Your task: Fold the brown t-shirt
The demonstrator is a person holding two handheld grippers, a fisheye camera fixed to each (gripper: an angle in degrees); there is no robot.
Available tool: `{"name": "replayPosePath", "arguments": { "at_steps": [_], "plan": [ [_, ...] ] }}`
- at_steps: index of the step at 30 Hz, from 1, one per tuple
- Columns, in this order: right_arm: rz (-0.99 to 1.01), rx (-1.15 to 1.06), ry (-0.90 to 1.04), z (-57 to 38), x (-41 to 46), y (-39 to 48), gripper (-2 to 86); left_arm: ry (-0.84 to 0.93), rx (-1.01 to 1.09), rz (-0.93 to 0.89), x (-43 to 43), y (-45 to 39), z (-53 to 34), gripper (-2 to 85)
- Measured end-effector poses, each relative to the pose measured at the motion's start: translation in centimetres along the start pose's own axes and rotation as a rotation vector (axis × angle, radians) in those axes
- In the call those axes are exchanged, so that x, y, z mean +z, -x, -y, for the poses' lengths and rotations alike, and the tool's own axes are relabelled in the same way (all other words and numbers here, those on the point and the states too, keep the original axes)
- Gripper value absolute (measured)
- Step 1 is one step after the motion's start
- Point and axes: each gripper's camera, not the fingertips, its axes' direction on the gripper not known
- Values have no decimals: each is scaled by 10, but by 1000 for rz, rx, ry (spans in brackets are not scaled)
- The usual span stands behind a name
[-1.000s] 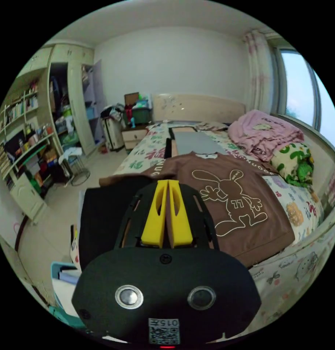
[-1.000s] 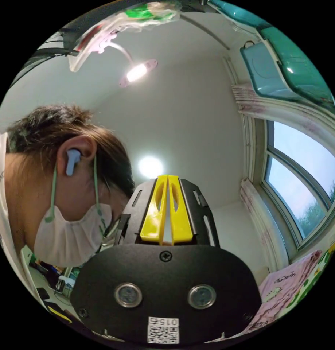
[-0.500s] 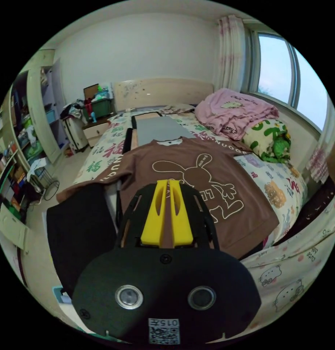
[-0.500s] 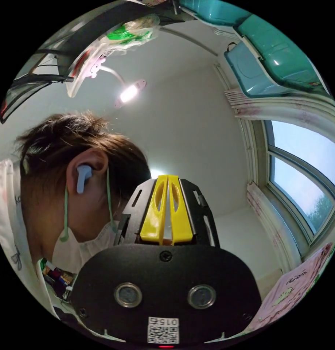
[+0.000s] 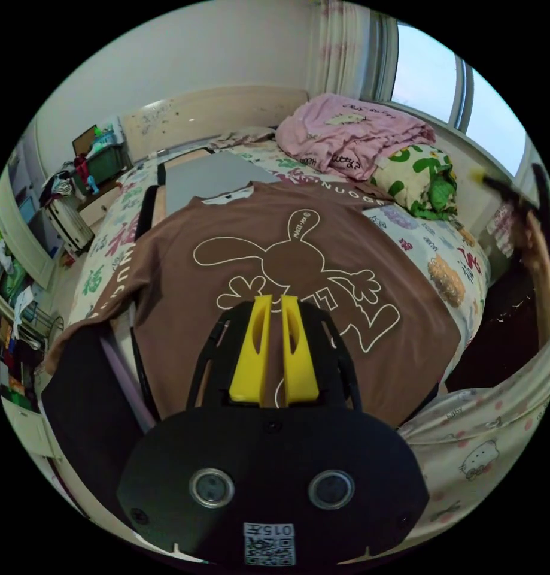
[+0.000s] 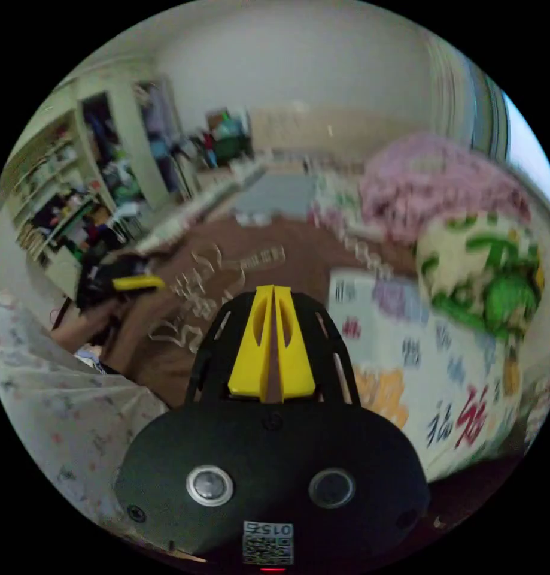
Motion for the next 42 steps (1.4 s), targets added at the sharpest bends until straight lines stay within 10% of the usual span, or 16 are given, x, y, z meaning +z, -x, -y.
{"name": "replayPosePath", "arguments": {
  "at_steps": [12, 17, 26, 42],
  "plan": [
    [-203, -215, 414, -120, 300, -152, -10, 101, 63, 36, 64, -35, 79, 20],
    [25, -151, 423, -144, 301, -272, -6, 54, 76, 16, 68, -51, 78, 36],
    [-143, 103, -77, -97, 234, -540, 80, 55, 71, 3, 64, -78, 99, 40],
    [-487, 169, 37, -158, 252, -732, 44, 52, 115, 74, 67, -133, 106, 38]
  ]
}}
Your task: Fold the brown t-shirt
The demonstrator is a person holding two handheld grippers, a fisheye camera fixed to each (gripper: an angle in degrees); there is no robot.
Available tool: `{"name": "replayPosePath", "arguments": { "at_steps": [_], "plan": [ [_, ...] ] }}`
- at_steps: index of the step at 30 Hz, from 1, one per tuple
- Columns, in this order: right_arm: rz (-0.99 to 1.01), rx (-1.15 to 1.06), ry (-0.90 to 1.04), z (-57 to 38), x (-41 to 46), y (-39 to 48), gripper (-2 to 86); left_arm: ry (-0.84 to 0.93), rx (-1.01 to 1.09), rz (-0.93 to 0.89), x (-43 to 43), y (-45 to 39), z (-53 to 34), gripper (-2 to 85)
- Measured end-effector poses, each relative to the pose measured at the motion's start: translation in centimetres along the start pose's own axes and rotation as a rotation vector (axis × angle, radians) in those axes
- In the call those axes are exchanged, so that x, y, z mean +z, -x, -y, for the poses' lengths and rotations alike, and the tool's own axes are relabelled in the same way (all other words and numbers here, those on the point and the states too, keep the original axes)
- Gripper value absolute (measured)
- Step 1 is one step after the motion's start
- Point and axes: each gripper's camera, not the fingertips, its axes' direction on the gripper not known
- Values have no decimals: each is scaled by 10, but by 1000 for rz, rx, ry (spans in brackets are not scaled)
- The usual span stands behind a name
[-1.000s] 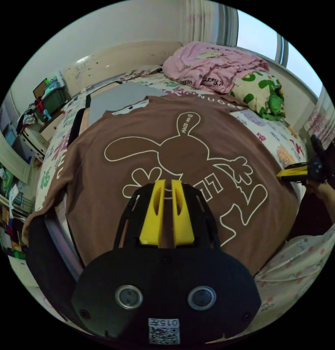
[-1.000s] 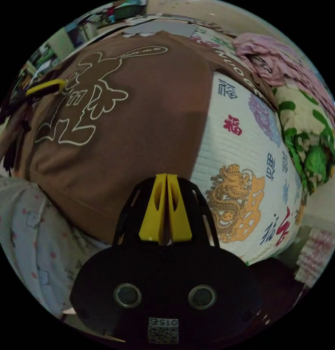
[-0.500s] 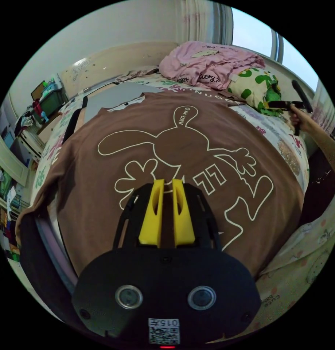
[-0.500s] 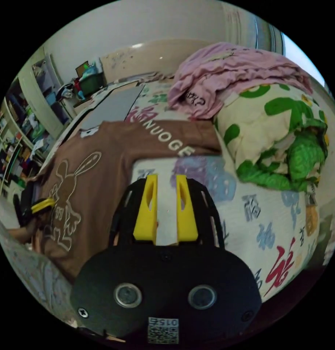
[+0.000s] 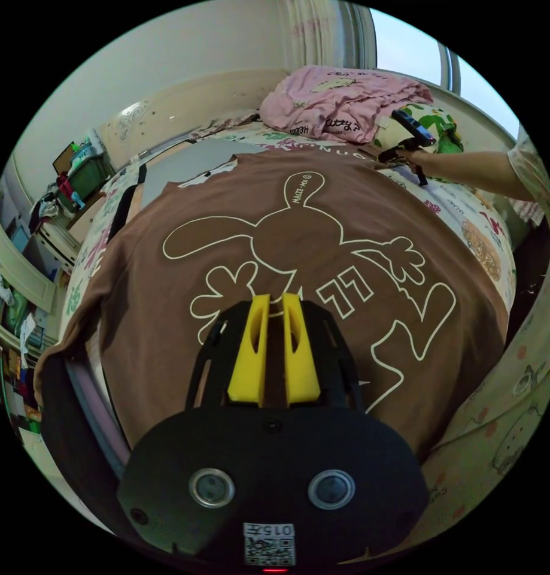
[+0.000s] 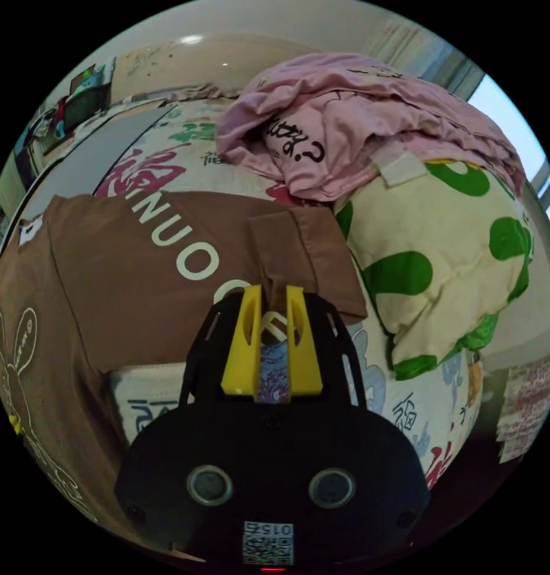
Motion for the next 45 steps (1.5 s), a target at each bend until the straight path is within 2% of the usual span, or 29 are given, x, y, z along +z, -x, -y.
{"name": "replayPosePath", "arguments": {
  "at_steps": [4, 7, 9, 14, 15, 16, 18, 21, 25, 28, 31, 36, 42, 43, 45],
  "plan": [
    [-8, 21, -50, -36, -72, -60, 5, -1, 42, 57, 5, -19, -3, 19],
    [116, 34, -163, -65, -173, -103, -1, -1, 51, 73, 10, -24, -6, 13],
    [270, -13, -266, -96, -271, -115, -3, 0, 51, 73, 15, -24, -8, 13],
    [583, -223, -389, -191, -463, -82, -3, 3, 31, 26, 26, -10, -16, 23],
    [653, -281, -387, -223, -500, -66, -3, 20, 0, -61, 24, 4, -15, 36],
    [688, -307, -380, -240, -516, -58, -3, -45, -83, -154, 8, 23, -19, 50],
    [822, -404, -317, -316, -562, -24, -3, -215, -194, -226, -28, 49, -33, 70],
    [908, -512, -173, -413, -586, 20, -3, -342, -348, -365, -59, 87, -60, 123],
    [994, -506, 17, -501, -606, 31, -4, -265, -491, -725, -19, 117, -103, 179],
    [945, -535, 65, -552, -638, 15, -4, -183, -569, -838, 18, 112, -132, 176],
    [928, -550, 69, -577, -672, -18, -4, -137, -633, -840, 44, 103, -149, 151],
    [929, -594, 120, -594, -712, -83, -1, -78, -622, -866, 72, 90, -146, 101],
    [889, -696, 228, -594, -732, -156, 50, 136, -481, -688, 87, 64, -127, 79],
    [871, -680, 208, -588, -735, -171, 59, 147, -459, -649, 82, 63, -125, 78],
    [876, -455, 126, -544, -738, -253, 74, 145, -423, -601, 71, 63, -120, 79]
  ]
}}
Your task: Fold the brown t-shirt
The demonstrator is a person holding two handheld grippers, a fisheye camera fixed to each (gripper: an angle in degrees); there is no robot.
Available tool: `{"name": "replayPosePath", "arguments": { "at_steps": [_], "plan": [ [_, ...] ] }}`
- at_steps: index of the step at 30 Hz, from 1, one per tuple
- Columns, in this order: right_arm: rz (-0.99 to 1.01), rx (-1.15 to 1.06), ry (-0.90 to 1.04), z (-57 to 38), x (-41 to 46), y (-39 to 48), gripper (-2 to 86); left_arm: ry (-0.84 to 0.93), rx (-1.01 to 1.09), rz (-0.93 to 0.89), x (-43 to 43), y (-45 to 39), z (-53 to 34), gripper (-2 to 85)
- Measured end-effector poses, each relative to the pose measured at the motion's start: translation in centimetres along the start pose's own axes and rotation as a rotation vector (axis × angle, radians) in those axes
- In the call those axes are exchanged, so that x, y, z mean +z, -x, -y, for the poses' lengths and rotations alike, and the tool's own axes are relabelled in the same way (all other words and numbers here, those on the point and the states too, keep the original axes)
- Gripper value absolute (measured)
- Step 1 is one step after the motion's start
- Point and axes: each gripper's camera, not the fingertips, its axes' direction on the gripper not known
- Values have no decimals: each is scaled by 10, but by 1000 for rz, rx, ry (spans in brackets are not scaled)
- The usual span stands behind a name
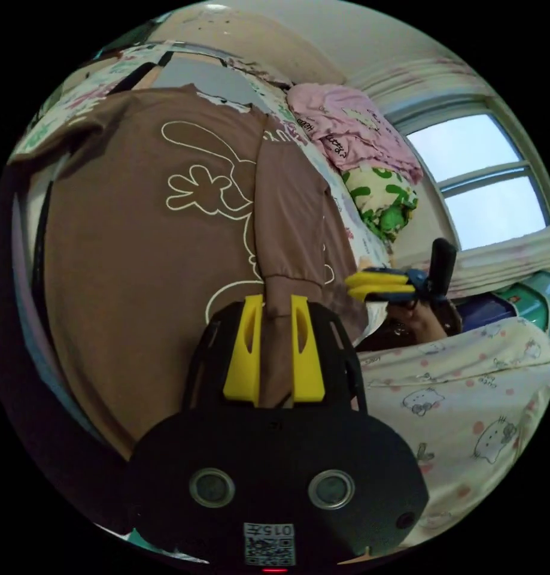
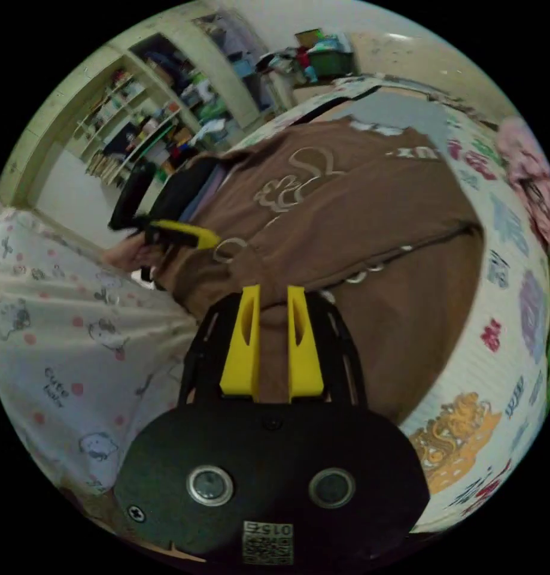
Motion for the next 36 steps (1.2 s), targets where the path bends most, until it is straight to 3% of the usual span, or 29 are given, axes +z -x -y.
{"name": "replayPosePath", "arguments": {
  "at_steps": [3, 6, 11, 15, 19, 26, 29, 33, 36],
  "plan": [
    [137, 280, -248, 3, -77, -102, 77, 6, 127, 115, -11, -29, 12, 81],
    [139, 484, -398, 16, -111, -175, 104, 46, 363, 198, 8, -79, 28, 82],
    [153, 639, -374, 72, -98, -232, 115, 214, 618, 286, 90, -131, 37, 89],
    [131, 685, -283, 114, -68, -252, 66, 340, 576, 309, 135, -122, 31, 66],
    [-10, 657, -187, 136, -51, -244, 9, 304, 576, 364, 141, -119, 16, 13],
    [-245, 567, -147, 143, -23, -146, 9, 348, 545, 331, 151, -93, -3, 0],
    [-328, 429, -133, 115, -20, -57, 24, 239, 468, 228, 125, -75, -17, 8],
    [-67, 150, -245, 58, -9, 120, 14, 71, 242, 149, 100, -28, -42, 34],
    [-11, -6, -196, 35, 40, 239, 20, 60, 156, 124, 113, -3, -52, 71]
  ]
}}
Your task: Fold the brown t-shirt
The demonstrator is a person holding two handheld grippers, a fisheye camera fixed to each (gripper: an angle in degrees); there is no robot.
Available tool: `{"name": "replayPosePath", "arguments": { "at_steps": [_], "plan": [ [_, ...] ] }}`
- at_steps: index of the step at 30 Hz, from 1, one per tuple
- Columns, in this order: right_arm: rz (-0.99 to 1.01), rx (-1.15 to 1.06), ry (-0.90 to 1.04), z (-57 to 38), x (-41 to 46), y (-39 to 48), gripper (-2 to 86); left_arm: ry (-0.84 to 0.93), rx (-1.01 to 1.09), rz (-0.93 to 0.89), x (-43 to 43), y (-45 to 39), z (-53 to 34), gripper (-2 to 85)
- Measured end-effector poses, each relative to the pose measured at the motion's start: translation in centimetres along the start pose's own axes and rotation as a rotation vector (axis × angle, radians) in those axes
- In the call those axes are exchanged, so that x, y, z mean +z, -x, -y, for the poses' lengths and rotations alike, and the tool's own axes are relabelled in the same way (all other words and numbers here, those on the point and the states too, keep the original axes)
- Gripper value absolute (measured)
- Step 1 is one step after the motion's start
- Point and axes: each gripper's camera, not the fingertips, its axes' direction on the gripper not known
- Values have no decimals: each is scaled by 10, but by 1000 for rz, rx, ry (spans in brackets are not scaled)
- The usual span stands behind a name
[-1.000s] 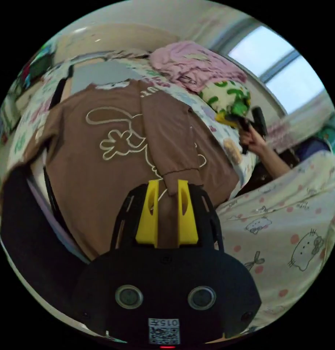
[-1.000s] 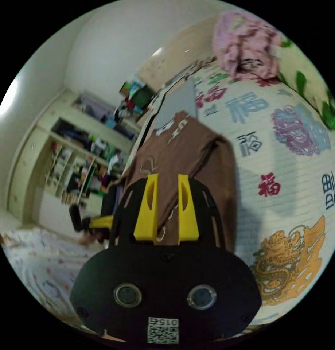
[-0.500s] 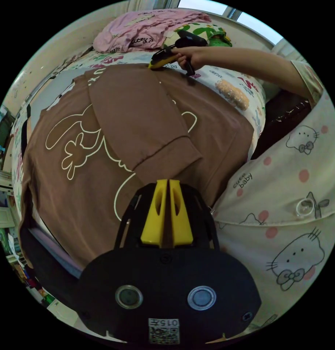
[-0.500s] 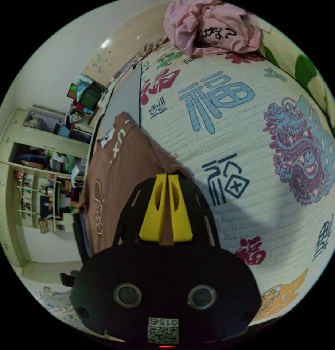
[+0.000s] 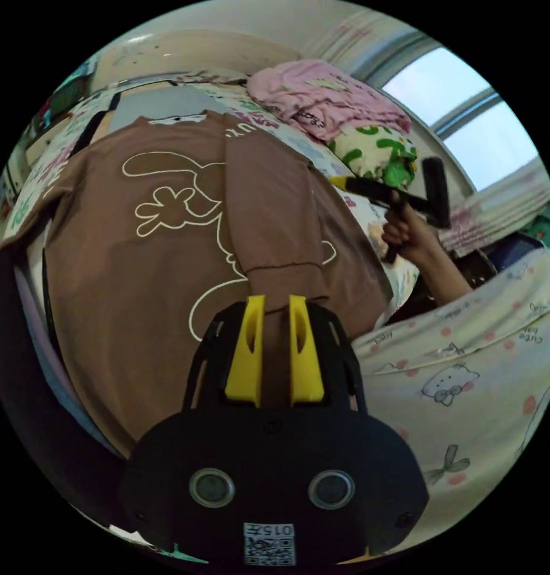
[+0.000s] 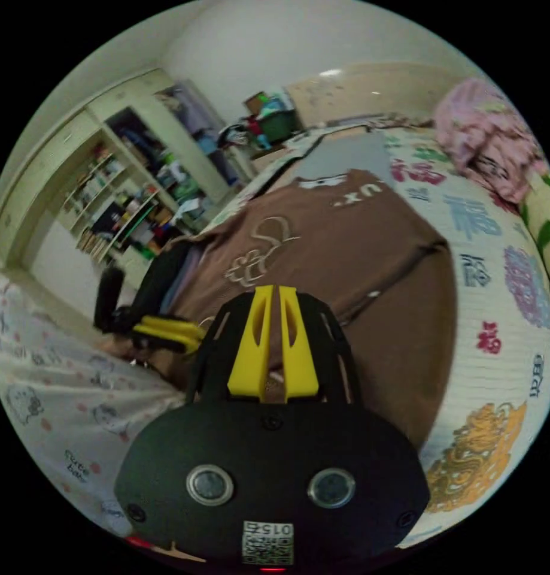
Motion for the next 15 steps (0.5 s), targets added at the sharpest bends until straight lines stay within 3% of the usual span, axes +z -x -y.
{"name": "replayPosePath", "arguments": {
  "at_steps": [9, 15],
  "plan": [
    [-19, -148, 271, -24, 131, 161, 18, 33, 26, 94, 32, 25, -66, 23],
    [-150, -198, 382, 8, 205, 210, 3, -294, -186, -25, -61, 105, -133, 33]
  ]
}}
